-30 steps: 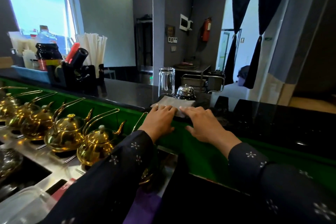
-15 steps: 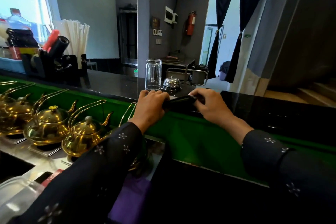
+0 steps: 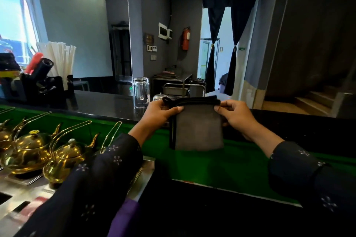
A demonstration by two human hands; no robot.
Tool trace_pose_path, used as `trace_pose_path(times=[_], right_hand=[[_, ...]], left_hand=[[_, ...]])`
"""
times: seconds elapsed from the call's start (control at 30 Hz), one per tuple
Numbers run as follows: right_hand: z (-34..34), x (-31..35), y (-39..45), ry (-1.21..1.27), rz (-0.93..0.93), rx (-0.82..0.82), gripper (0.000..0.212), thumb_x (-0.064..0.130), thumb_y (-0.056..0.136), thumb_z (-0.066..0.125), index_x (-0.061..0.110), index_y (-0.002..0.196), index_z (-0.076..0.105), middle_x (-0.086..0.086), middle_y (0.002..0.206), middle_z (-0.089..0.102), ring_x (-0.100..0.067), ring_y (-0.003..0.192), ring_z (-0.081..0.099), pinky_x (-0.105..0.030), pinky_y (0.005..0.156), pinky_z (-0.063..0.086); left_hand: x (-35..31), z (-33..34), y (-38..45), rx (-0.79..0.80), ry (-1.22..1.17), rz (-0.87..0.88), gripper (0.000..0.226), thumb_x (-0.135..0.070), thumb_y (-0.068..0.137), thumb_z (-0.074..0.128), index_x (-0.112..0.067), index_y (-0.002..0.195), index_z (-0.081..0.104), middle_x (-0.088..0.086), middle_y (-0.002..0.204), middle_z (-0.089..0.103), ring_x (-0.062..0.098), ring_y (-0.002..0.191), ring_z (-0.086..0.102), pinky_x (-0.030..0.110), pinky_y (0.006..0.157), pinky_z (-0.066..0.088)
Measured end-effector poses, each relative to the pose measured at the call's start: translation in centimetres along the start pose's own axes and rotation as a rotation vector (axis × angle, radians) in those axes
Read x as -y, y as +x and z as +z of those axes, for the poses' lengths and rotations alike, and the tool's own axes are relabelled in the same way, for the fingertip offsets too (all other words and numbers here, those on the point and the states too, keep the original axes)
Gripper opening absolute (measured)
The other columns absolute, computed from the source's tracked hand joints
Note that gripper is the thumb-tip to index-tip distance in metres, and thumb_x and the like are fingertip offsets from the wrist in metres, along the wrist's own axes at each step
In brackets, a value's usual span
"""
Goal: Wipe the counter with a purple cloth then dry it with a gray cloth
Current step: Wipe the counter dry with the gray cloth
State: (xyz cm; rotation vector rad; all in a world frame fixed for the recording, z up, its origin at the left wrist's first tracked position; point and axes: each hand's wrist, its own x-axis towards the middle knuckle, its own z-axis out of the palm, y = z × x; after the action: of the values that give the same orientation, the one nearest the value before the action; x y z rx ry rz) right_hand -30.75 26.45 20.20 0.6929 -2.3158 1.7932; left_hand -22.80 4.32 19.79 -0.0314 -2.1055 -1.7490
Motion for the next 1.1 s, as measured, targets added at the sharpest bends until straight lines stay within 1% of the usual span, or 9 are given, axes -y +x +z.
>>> trace_pose_path(times=[0.13, 0.3, 0.47, 0.57, 0.73, 0.83, 0.93, 1.03, 1.1], right_hand=[[-0.4, -1.6, -0.3, -0.096, 0.091, -0.012, 0.008, 0.015, 0.091, 0.064, 0.014, 0.098, 0.06, -0.004, 0.083, 0.064, -0.014, 0.059, 0.059, -0.022, 0.045, 0.049], [-0.8, -2.1, 1.5, -0.182, 0.114, -0.058, 0.011, 0.018, 0.09, 0.064, 0.015, 0.1, 0.06, -0.004, 0.086, 0.064, -0.017, 0.065, 0.06, -0.027, 0.052, 0.05], [-0.3, -2.7, 5.1, -0.22, 0.119, -0.118, 0.016, 0.018, 0.09, 0.065, 0.009, 0.104, 0.063, -0.002, 0.083, 0.064, -0.017, 0.065, 0.058, -0.028, 0.055, 0.049], [0.1, -4.0, 7.2, -0.288, 0.143, -0.159, 0.023, 0.018, 0.089, 0.067, 0.005, 0.108, 0.067, -0.007, 0.095, 0.067, -0.018, 0.08, 0.059, -0.03, 0.073, 0.05], [1.1, -6.7, 8.5, -0.639, 0.248, -0.082, 0.03, 0.024, 0.086, 0.069, 0.014, 0.113, 0.063, -0.006, 0.113, 0.064, -0.021, 0.1, 0.058, -0.038, 0.093, 0.048], [2.2, -6.5, 8.2, -0.876, -0.041, -0.115, 0.046, 0.032, 0.09, 0.061, 0.023, 0.132, 0.046, -0.005, 0.132, 0.051, -0.026, 0.122, 0.048, -0.044, 0.102, 0.041], [4.6, -5.0, 7.5, -0.97, -0.19, 0.126, 0.054, 0.051, 0.093, 0.046, 0.029, 0.141, 0.039, -0.001, 0.147, 0.04, -0.025, 0.137, 0.033, -0.047, 0.112, 0.027], [7.4, -5.4, 7.8, -1.107, 0.039, 0.434, 0.066, 0.066, 0.093, 0.018, 0.035, 0.151, 0.016, 0.005, 0.161, 0.01, -0.024, 0.148, 0.006, -0.056, 0.115, 0.003], [8.5, -6.0, 8.8, -1.076, 0.135, 0.476, 0.065, 0.066, 0.093, 0.01, 0.037, 0.152, 0.007, 0.006, 0.162, 0.0, -0.024, 0.149, 0.0, -0.056, 0.114, -0.003]], left_hand=[[2.5, 1.6, 0.7, -0.017, 0.044, -0.058, 0.014, -0.016, 0.082, 0.072, -0.012, 0.094, 0.068, 0.01, 0.096, 0.072, 0.024, 0.091, 0.07, 0.037, 0.079, 0.059], [2.9, 2.6, 3.1, -0.084, 0.189, 0.013, 0.024, -0.022, 0.081, 0.074, -0.013, 0.102, 0.067, 0.001, 0.093, 0.07, 0.015, 0.086, 0.068, 0.026, 0.072, 0.056], [2.9, 2.8, 7.8, -0.112, 0.294, 0.02, 0.028, -0.026, 0.077, 0.077, -0.012, 0.097, 0.063, 0.002, 0.093, 0.069, 0.018, 0.089, 0.067, 0.035, 0.08, 0.057], [3.8, 3.0, 10.2, -0.092, 0.338, -0.009, 0.031, -0.027, 0.077, 0.078, -0.014, 0.099, 0.061, 0.006, 0.101, 0.069, 0.021, 0.094, 0.066, 0.037, 0.086, 0.055], [6.3, 3.1, 12.4, 0.059, 0.518, -0.089, 0.057, -0.03, 0.082, 0.072, -0.011, 0.128, 0.045, 0.006, 0.122, 0.058, 0.02, 0.109, 0.058, 0.025, 0.084, 0.047], [6.8, 1.1, 13.0, 0.019, 0.555, -0.008, 0.047, -0.028, 0.091, 0.06, -0.013, 0.13, 0.041, 0.006, 0.119, 0.058, 0.014, 0.096, 0.056, 0.018, 0.071, 0.048], [8.0, -2.3, 13.8, -0.026, 0.883, 0.055, 0.038, -0.032, 0.093, 0.051, -0.015, 0.127, 0.046, 0.006, 0.121, 0.058, 0.023, 0.105, 0.058, 0.043, 0.091, 0.05], [9.6, -4.3, 13.9, 0.055, 1.06, -0.084, 0.042, -0.041, 0.094, 0.044, -0.013, 0.125, 0.048, 0.01, 0.124, 0.055, 0.029, 0.111, 0.055, 0.05, 0.098, 0.044], [10.3, -4.6, 13.8, 0.084, 1.077, -0.128, 0.047, -0.047, 0.095, 0.037, -0.013, 0.127, 0.048, 0.011, 0.128, 0.051, 0.031, 0.117, 0.051, 0.047, 0.101, 0.041]])
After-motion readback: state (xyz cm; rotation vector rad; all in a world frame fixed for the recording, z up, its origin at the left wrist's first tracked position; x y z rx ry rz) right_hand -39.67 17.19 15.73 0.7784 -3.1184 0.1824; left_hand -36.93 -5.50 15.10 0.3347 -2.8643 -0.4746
